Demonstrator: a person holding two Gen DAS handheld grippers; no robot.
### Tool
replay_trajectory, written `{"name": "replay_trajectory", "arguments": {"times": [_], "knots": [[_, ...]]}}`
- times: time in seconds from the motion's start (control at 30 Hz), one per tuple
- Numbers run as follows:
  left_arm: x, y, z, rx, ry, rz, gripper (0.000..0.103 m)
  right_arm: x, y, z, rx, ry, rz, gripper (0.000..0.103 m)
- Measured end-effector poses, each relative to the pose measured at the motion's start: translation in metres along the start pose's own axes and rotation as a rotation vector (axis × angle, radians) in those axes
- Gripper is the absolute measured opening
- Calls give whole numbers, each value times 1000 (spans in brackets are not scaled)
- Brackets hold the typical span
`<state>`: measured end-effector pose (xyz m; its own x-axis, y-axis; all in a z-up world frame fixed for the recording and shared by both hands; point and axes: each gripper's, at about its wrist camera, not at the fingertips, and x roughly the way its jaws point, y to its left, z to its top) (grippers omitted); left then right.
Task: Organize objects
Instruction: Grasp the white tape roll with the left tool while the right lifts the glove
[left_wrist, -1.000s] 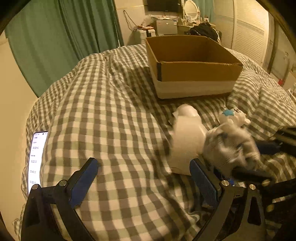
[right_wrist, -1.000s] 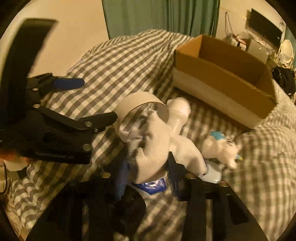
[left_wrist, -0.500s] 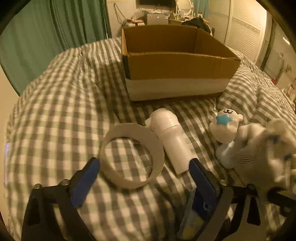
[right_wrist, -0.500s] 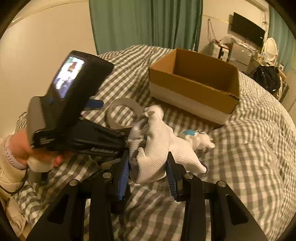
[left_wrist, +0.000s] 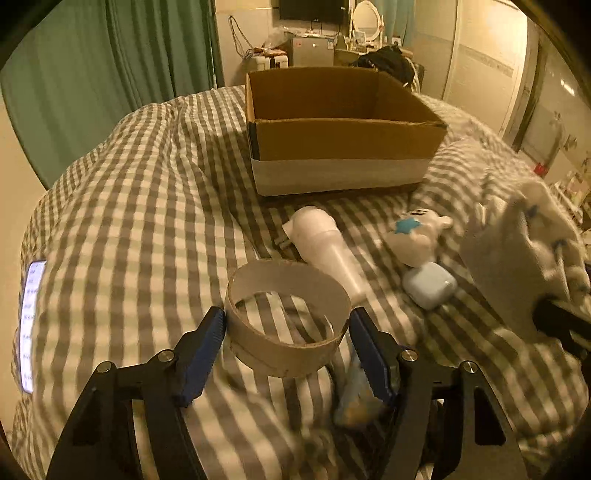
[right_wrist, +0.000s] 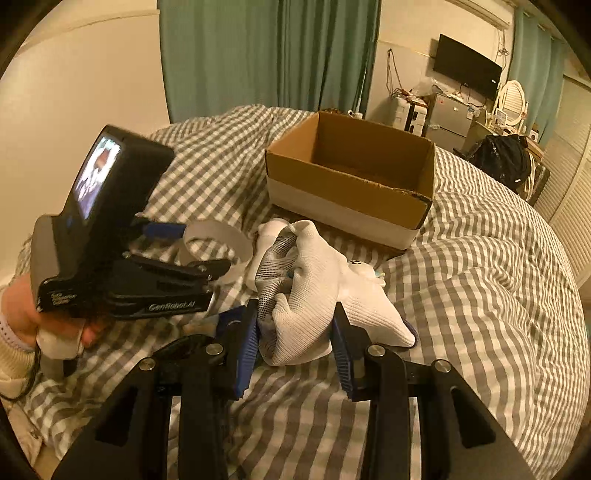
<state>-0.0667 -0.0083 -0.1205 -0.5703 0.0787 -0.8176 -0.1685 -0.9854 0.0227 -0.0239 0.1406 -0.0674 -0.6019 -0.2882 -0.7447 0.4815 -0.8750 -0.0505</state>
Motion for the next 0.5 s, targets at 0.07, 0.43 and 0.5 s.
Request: {"name": "replay_trajectory", "arguments": {"times": [0.07,0.43,0.5], "knots": [[-16,1,-5,-2,-17,-4,70,-12,3,-2,-2,-19,-12,36],[-108,4,-12,3,-163,-27,70,-63,19,8,-2,-118,-51,36],[-122,4,-11,5,-193,-29,70,-71,21,12,-3,-135,-54,36]]}}
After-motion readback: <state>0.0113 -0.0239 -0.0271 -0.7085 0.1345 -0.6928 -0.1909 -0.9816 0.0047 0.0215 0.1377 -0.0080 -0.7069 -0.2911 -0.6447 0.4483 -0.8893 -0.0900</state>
